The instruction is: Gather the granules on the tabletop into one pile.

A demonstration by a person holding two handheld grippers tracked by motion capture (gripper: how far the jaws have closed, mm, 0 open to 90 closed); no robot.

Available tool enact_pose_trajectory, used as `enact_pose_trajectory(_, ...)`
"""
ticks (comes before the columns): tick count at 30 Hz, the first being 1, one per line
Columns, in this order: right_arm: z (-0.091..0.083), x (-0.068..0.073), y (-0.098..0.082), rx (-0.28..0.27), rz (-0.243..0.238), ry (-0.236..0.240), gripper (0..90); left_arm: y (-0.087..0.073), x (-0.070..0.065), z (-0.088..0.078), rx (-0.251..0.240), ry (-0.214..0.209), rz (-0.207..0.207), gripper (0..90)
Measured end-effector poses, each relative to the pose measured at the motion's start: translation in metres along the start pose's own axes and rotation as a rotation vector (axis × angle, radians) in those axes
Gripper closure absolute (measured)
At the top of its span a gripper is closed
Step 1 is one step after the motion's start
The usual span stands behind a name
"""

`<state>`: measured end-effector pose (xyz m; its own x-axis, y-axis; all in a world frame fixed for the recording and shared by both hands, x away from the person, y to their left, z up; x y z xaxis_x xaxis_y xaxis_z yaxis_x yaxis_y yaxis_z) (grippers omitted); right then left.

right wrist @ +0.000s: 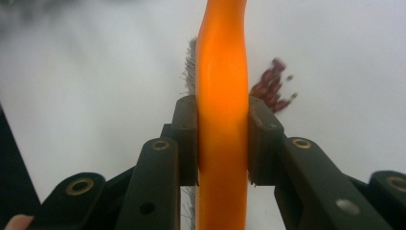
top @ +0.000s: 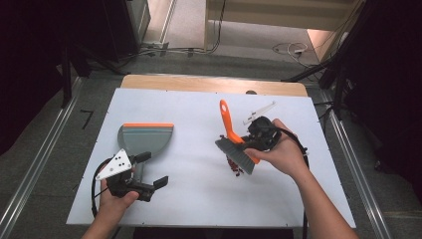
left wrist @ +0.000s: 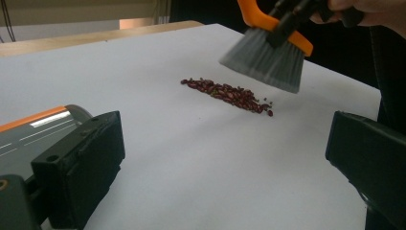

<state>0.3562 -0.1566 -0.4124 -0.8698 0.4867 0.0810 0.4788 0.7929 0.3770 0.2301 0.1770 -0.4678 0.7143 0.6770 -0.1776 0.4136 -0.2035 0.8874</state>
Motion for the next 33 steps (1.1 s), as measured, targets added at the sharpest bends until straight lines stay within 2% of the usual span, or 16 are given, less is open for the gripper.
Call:
enact_pose_trajectory(2, 0.006, 0.006, -0.007, 0.058, -0.089, -0.004, 68.3, 0.0, 0.0, 0.0, 0.003, 0.0, -0.001, 0.7)
enact_pose_trajectory(4, 0.012, 0.012, -0.013, 0.122, -0.15, 0.01, 68.3, 0.0, -0.001, 0.001, 0.005, -0.001, 0.0, 0.7)
enact_pose_trajectory(6, 0.018, 0.017, -0.017, 0.149, -0.204, 0.012, 68.3, 0.0, -0.001, 0.002, 0.003, -0.002, -0.001, 0.7)
enact_pose_trajectory(8, 0.023, 0.021, -0.018, 0.172, -0.238, 0.025, 68.4, 0.0, -0.001, 0.002, 0.004, -0.002, -0.002, 0.7)
enact_pose_trajectory(9, 0.025, 0.024, -0.019, 0.177, -0.233, 0.028, 68.4, 0.0, -0.001, 0.002, 0.005, -0.001, -0.002, 0.7)
enact_pose_trajectory(11, 0.03, 0.027, -0.02, 0.188, -0.274, 0.042, 68.4, 0.0, -0.001, 0.002, 0.003, 0.0, -0.002, 0.7)
enact_pose_trajectory(12, 0.033, 0.028, -0.02, 0.196, -0.311, 0.031, 68.3, 0.0, -0.001, 0.002, 0.004, 0.0, -0.001, 0.7)
enact_pose_trajectory(13, 0.036, 0.028, -0.02, 0.205, -0.322, 0.011, 68.3, 0.0, -0.001, 0.002, 0.003, -0.001, -0.002, 0.7)
enact_pose_trajectory(14, 0.038, 0.027, -0.019, 0.206, -0.323, -0.002, 68.3, 0.0, -0.001, 0.002, 0.002, -0.002, -0.002, 0.7)
enact_pose_trajectory(17, 0.041, 0.022, -0.017, 0.189, -0.324, 0.007, 68.3, 0.0, -0.001, 0.001, 0.005, 0.0, 0.0, 0.7)
enact_pose_trajectory(19, 0.043, 0.019, -0.016, 0.196, -0.305, -0.011, 68.2, 0.0, -0.001, 0.001, 0.005, 0.0, 0.0, 0.7)
enact_pose_trajectory(22, 0.045, 0.015, -0.013, 0.19, -0.303, -0.019, 68.0, 0.0, -0.001, 0.001, 0.005, 0.001, 0.001, 0.7)
enact_pose_trajectory(27, 0.047, 0.007, -0.008, 0.177, -0.318, -0.035, 67.8, 0.0, -0.001, 0.0, 0.004, 0.001, 0.001, 0.7)
enact_pose_trajectory(33, 0.05, -0.002, -0.004, 0.155, -0.317, -0.028, 67.7, 0.0, -0.001, 0.0, 0.001, 0.001, 0.0, 0.7)
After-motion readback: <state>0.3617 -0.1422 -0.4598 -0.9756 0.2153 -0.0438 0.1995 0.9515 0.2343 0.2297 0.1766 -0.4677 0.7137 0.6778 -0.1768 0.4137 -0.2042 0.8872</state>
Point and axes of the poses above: each handheld gripper's, and its own axes: z roughly forward along the jaws, y roughly out of its top, x roughly to its left, the point moved 3 cm from there along z, roughly forward along the jaws, and after that the axes turned 8 degrees about x, right-handed, at the moved point
